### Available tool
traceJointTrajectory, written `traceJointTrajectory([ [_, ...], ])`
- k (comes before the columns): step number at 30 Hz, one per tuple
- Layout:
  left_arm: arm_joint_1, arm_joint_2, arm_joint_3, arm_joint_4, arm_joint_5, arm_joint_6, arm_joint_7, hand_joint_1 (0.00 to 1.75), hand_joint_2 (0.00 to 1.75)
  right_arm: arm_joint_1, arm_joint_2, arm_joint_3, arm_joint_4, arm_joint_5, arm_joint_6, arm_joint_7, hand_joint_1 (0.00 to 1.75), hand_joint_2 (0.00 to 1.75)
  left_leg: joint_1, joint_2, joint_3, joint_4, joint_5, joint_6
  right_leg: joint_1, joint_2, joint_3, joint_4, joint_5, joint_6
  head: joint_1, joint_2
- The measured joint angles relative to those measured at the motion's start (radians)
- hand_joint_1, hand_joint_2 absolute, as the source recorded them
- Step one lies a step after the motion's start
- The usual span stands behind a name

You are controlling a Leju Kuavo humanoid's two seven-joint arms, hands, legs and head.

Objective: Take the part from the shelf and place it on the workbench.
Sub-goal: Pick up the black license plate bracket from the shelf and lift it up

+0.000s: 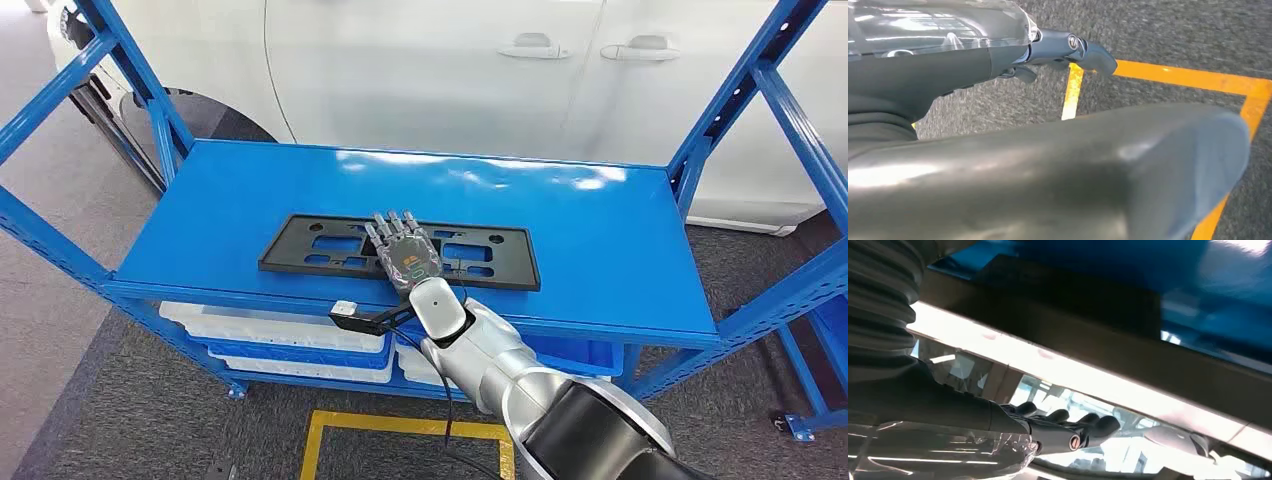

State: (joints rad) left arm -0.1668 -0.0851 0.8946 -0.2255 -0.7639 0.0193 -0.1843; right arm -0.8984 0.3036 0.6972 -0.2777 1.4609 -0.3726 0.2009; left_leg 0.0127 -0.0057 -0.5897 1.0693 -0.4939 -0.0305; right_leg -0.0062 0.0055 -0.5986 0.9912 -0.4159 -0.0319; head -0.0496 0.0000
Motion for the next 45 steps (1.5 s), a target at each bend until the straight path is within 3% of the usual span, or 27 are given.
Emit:
traceJointTrajectory([
  [2,0.001,0.0,0.0,0.0,0.0,0.0,0.0,0.0,0.0,0.001,0.001,-0.003,0.0,-0.003,0.012,-0.001,0.0,1.75,0.002,0.0,-0.042,0.079,-0.032,-0.005,0.001,0.0,0.002,0.0,-0.003,-0.003,0.0,0.0],
  [3,0.002,0.0,0.0,0.0,0.0,0.0,0.0,0.0,0.0,0.002,0.001,-0.005,0.001,-0.005,0.022,-0.002,0.0,1.75,0.004,0.0,-0.08,0.148,-0.057,-0.009,0.001,0.0,0.004,0.001,-0.006,-0.004,0.0,0.0],
  [4,0.004,0.001,0.0,0.0,0.0,0.0,0.0,0.0,0.0,0.003,0.001,-0.007,0.001,-0.006,0.029,-0.002,0.0,1.75,0.006,0.0,-0.112,0.2,-0.068,-0.012,0.002,0.0,0.007,0.001,-0.009,-0.005,0.0,0.0],
  [5,0.005,0.002,0.0,0.0,0.0,0.001,0.0,0.0,0.0,0.004,0.001,-0.01,0.002,-0.006,0.033,-0.002,0.0,1.75,0.006,0.0,-0.129,0.217,-0.06,-0.014,0.002,0.001,0.011,0.002,-0.013,-0.005,0.0,0.0],
  [6,0.006,0.002,0.0,0.0,-0.001,0.0,0.0,0.0,0.0,0.004,0.001,-0.012,0.002,-0.006,0.035,-0.003,0.0,1.75,0.007,0.0,-0.124,0.192,-0.031,-0.014,0.002,0.001,0.016,0.003,-0.017,-0.004,0.0,0.0],
  [8,0.005,0.003,0.0,0.0,-0.002,0.0,0.001,0.0,0.0,0.004,0.002,-0.015,0.002,-0.006,0.037,-0.003,0.0,1.75,0.007,0.002,-0.067,0.054,0.052,-0.01,0.003,0.002,0.031,0.004,-0.028,0.001,0.0,0.0],
  [10,0.002,0.004,0.0,0.0,-0.003,0.0,0.002,0.0,0.0,0.004,0.002,-0.018,0.002,-0.006,0.039,-0.004,0.0,1.75,0.003,0.002,-0.017,-0.055,0.091,0.002,0.007,0.003,0.038,0.006,-0.036,0.009,0.0,0.0],
  [13,0.0,0.004,0.0,0.0,-0.004,0.0,0.004,0.0,0.0,0.002,0.003,-0.021,0.001,-0.006,0.04,-0.005,0.0,1.75,0.0,0.001,-0.007,-0.077,0.086,0.022,0.009,0.003,0.038,0.003,-0.041,0.025,0.0,0.0],
  [15,-0.001,0.004,0.0,0.0,-0.004,-0.001,0.004,0.0,0.0,0.0,0.004,-0.022,0.0,-0.006,0.042,-0.005,0.0,1.75,0.004,0.001,0.0,-0.084,0.086,0.034,0.009,0.002,0.029,0.031,-0.06,0.035,0.0,0.0],
  [16,-0.001,0.004,0.0,0.0,-0.004,-0.001,0.004,0.0,0.0,0.0,0.004,-0.023,0.0,-0.006,0.044,-0.005,0.0,1.75,0.006,0.002,0.003,-0.087,0.086,0.039,0.008,0.001,0.006,0.079,-0.085,0.039,0.0,0.0],
  [18,-0.002,0.004,0.0,0.0,-0.004,-0.002,0.003,0.0,0.0,0.002,0.004,-0.024,0.001,-0.005,0.051,-0.004,0.0,1.75,0.004,0.002,0.006,-0.087,0.082,0.047,0.005,0.0,-0.07,0.22,-0.143,0.043,0.0,0.0],
  [19,-0.001,0.004,0.0,0.0,-0.004,-0.002,0.004,0.0,0.0,0.004,0.003,-0.025,0.001,-0.004,0.055,-0.003,0.0,1.75,0.004,0.002,0.007,-0.087,0.08,0.048,0.003,0.0,-0.108,0.282,-0.16,0.044,0.0,0.0],
  [20,0.0,0.004,0.0,0.0,-0.004,-0.002,0.004,0.0,0.0,0.005,0.003,-0.025,0.001,-0.004,0.059,-0.001,0.0,1.75,0.003,0.002,0.009,-0.085,0.077,0.048,0.002,0.0,-0.129,0.31,-0.157,0.044,0.0,0.0],
  [21,0.001,0.004,0.0,0.0,-0.004,-0.002,0.004,0.0,0.0,0.005,0.003,-0.025,0.001,-0.003,0.064,0.001,0.0,1.75,0.003,0.001,0.013,-0.084,0.073,0.047,0.001,0.0,-0.132,0.301,-0.135,0.043,0.0,0.0],
  [22,0.002,0.004,0.0,0.0,-0.004,-0.002,0.004,0.0,0.0,0.004,0.003,-0.025,0.001,-0.003,0.069,0.002,0.0,1.75,0.003,0.0,0.018,-0.082,0.069,0.045,0.001,0.0,-0.114,0.252,-0.096,0.041,0.0,0.0],
  [23,0.002,0.003,0.0,0.0,-0.004,-0.002,0.004,0.0,0.0,0.003,0.003,-0.025,0.001,-0.003,0.075,0.004,0.0,1.75,0.003,-0.001,0.024,-0.08,0.064,0.043,0.001,0.0,-0.084,0.178,-0.052,0.037,0.0,0.0],
  [25,0.001,0.001,0.0,0.0,-0.004,-0.002,0.001,0.0,0.0,0.0,0.003,-0.027,0.001,-0.003,0.087,0.007,0.0,1.75,-0.001,-0.003,0.029,-0.074,0.054,0.034,0.003,0.0,-0.03,0.054,-0.002,0.029,0.0,0.0],
  [26,0.001,0.001,0.0,0.0,-0.004,-0.002,-0.001,0.0,0.0,-0.002,0.004,-0.027,0.001,-0.003,0.092,0.009,0.0,1.75,-0.002,-0.003,0.03,-0.072,0.05,0.028,0.006,0.001,-0.019,0.026,0.003,0.024,0.0,0.0],
  [30,0.0,0.002,0.0,0.0,-0.003,-0.004,-0.009,0.0,0.0,-0.01,0.005,-0.028,0.0,-0.003,0.103,0.016,0.0,1.75,0.001,-0.001,0.028,-0.056,0.03,0.006,0.004,0.003,-0.008,0.01,0.0,0.005,0.0,0.0],
  [32,-0.001,0.002,0.0,0.0,-0.002,-0.004,-0.011,0.0,0.0,-0.009,0.005,-0.028,0.0,-0.002,0.103,0.016,0.0,1.75,0.003,0.0,-0.013,0.036,-0.021,-0.003,0.001,0.001,-0.003,0.005,0.001,-0.002,0.0,0.0],
  [34,0.001,0.002,0.0,0.0,-0.002,-0.004,-0.012,0.0,0.0,-0.007,0.005,-0.028,0.0,-0.002,0.103,0.017,0.0,1.75,0.005,0.0,-0.083,0.173,-0.077,-0.01,0.002,0.001,-0.002,0.005,-0.001,-0.006,0.0,0.0],
  [35,0.002,0.002,0.0,0.0,-0.002,-0.004,-0.012,0.0,0.0,-0.007,0.005,-0.028,0.0,-0.002,0.103,0.017,0.0,1.75,0.006,0.0,-0.106,0.212,-0.083,-0.012,0.003,0.001,-0.001,0.005,-0.002,-0.006,0.0,0.0],
  [36,0.003,0.002,0.0,0.0,-0.002,-0.004,-0.012,0.0,0.0,-0.007,0.005,-0.028,0.0,-0.002,0.104,0.017,0.07,1.75,0.006,0.0,-0.11,0.213,-0.069,-0.011,0.003,0.001,0.001,0.005,-0.004,-0.006,0.0,0.0],
  [38,0.003,0.003,0.0,0.0,-0.001,-0.004,-0.012,0.0,0.0,-0.007,0.005,-0.028,0.0,-0.002,0.105,0.017,0.38,1.75,0.006,0.0,-0.061,0.095,0.007,-0.006,0.003,0.002,0.008,0.005,-0.007,-0.003,0.0,0.0],
  [40,0.001,0.003,0.0,0.0,-0.001,-0.004,-0.014,0.0,0.0,-0.006,0.005,-0.029,0.0,-0.003,0.11,0.022,1.0,1.75,0.002,0.0,0.001,-0.039,0.06,0.004,0.006,0.003,0.012,0.006,-0.01,0.004,0.0,0.0],
  [42,0.0,0.004,0.0,0.0,-0.001,-0.004,-0.016,0.0,0.0,-0.005,0.005,-0.031,0.0,-0.003,0.119,0.03,1.42,1.75,-0.003,-0.001,0.017,-0.079,0.067,0.015,0.008,0.004,0.01,0.005,-0.009,0.014,0.0,0.0],
  [45,0.0,0.004,0.0,0.0,0.0,-0.004,-0.019,0.0,0.0,-0.005,0.004,-0.037,0.0,-0.002,0.128,0.039,1.56,1.75,0.0,0.0,0.017,-0.086,0.075,0.033,0.007,0.002,0.001,0.024,-0.019,0.029,0.0,0.0],
])
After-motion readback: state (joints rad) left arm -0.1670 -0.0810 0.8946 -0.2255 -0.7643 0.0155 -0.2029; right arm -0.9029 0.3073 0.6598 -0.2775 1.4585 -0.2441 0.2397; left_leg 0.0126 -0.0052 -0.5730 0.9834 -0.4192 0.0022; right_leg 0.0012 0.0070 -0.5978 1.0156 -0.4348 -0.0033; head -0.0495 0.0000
